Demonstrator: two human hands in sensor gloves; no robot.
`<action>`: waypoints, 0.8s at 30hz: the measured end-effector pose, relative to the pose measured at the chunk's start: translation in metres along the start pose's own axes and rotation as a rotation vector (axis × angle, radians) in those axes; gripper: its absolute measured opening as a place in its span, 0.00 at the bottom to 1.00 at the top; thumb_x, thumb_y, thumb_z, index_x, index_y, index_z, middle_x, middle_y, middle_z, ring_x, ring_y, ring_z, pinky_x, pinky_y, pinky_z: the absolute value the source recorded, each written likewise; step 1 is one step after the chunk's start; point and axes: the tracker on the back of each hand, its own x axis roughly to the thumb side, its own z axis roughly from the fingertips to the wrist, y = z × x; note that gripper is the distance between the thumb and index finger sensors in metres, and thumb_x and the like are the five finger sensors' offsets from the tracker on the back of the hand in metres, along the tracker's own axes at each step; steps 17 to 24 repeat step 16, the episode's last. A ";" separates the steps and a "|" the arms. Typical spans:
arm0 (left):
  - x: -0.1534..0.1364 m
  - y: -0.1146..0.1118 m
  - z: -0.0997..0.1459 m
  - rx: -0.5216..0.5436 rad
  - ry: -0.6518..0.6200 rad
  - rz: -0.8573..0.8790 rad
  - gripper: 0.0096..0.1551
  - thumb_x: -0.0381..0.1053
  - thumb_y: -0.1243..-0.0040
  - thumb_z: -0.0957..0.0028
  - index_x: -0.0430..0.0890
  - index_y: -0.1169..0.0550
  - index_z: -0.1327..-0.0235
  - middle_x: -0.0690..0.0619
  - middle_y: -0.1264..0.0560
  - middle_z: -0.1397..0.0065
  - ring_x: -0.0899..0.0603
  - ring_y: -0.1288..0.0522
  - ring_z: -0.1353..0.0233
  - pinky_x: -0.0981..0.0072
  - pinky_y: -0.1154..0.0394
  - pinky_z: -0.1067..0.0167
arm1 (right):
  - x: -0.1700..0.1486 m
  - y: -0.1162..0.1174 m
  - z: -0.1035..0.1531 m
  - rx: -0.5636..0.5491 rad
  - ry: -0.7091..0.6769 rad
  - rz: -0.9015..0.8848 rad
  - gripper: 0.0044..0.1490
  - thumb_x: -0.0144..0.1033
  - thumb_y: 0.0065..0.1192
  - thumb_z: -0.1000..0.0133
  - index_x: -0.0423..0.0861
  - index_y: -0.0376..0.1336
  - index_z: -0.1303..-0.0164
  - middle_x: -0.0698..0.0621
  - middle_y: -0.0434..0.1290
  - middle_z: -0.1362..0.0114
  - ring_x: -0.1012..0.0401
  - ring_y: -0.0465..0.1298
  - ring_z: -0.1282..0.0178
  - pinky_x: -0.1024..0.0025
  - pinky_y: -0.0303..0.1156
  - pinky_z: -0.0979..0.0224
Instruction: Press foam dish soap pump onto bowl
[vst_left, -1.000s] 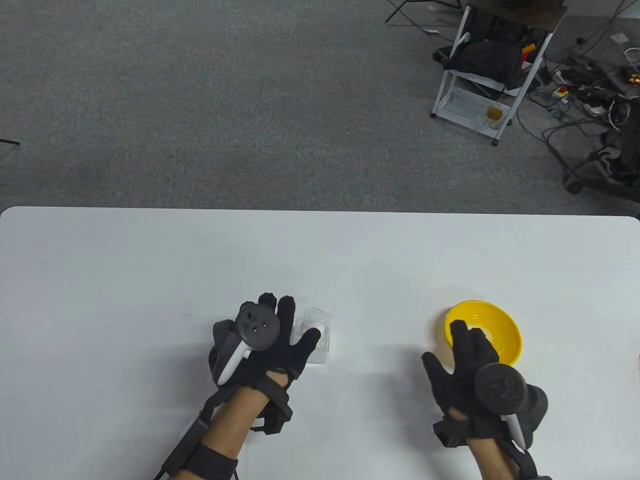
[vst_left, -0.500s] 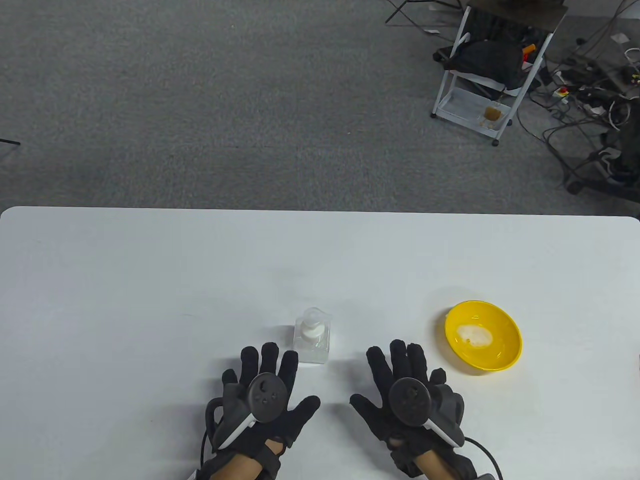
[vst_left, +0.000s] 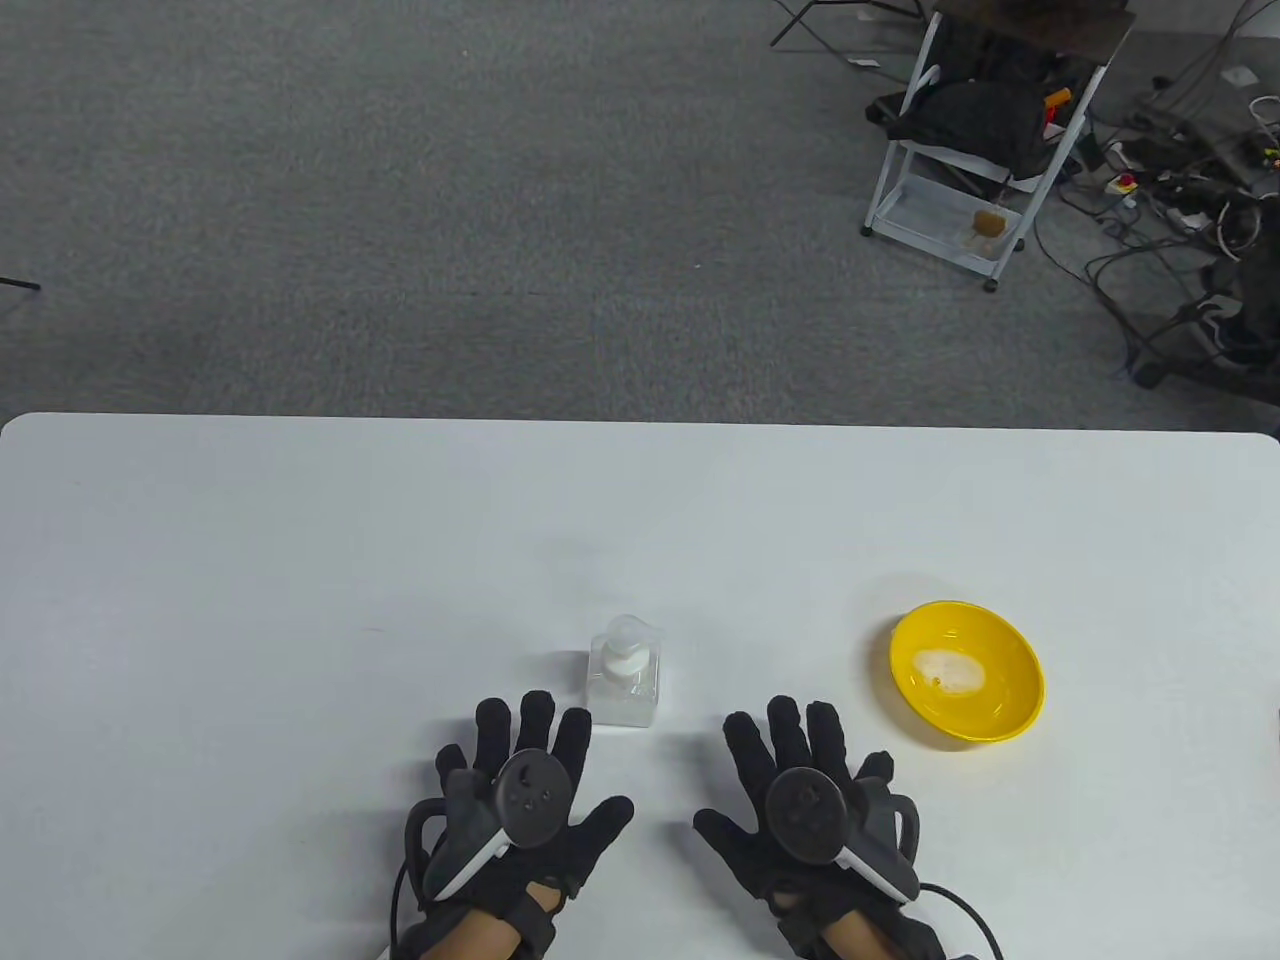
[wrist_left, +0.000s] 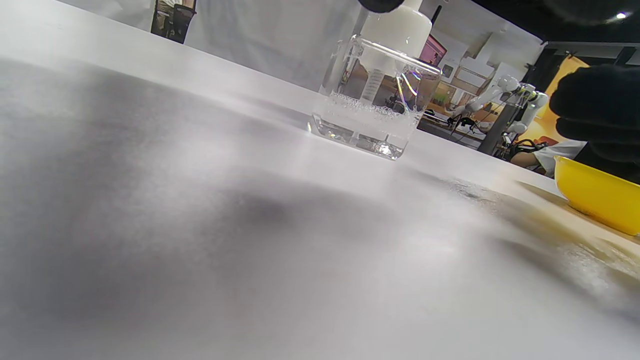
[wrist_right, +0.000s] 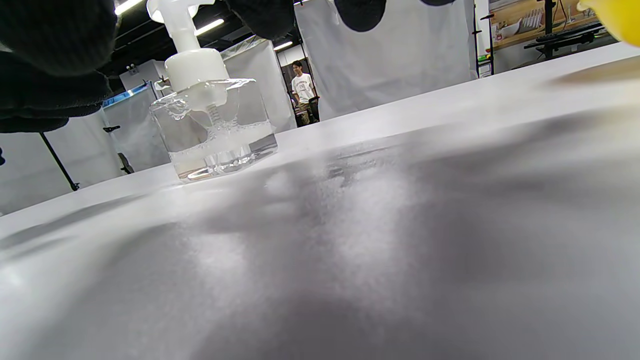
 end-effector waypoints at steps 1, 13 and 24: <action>-0.001 0.000 0.000 0.000 0.002 0.001 0.56 0.85 0.56 0.64 0.65 0.52 0.22 0.56 0.64 0.14 0.33 0.70 0.16 0.20 0.64 0.31 | 0.000 0.000 0.000 0.002 0.000 0.001 0.58 0.76 0.51 0.54 0.60 0.40 0.19 0.39 0.38 0.14 0.32 0.36 0.18 0.08 0.39 0.44; -0.004 0.001 0.003 -0.022 0.017 0.012 0.56 0.85 0.56 0.63 0.65 0.53 0.22 0.54 0.66 0.15 0.34 0.71 0.17 0.20 0.65 0.32 | -0.001 0.001 -0.001 0.005 0.000 0.001 0.58 0.76 0.52 0.54 0.60 0.40 0.19 0.37 0.37 0.15 0.32 0.35 0.18 0.08 0.38 0.44; -0.005 0.000 0.004 -0.026 0.014 0.023 0.56 0.85 0.56 0.63 0.65 0.53 0.22 0.54 0.66 0.15 0.34 0.71 0.17 0.20 0.65 0.31 | -0.001 0.001 -0.001 0.001 -0.003 -0.002 0.58 0.76 0.52 0.54 0.60 0.40 0.19 0.38 0.37 0.15 0.32 0.35 0.18 0.08 0.38 0.43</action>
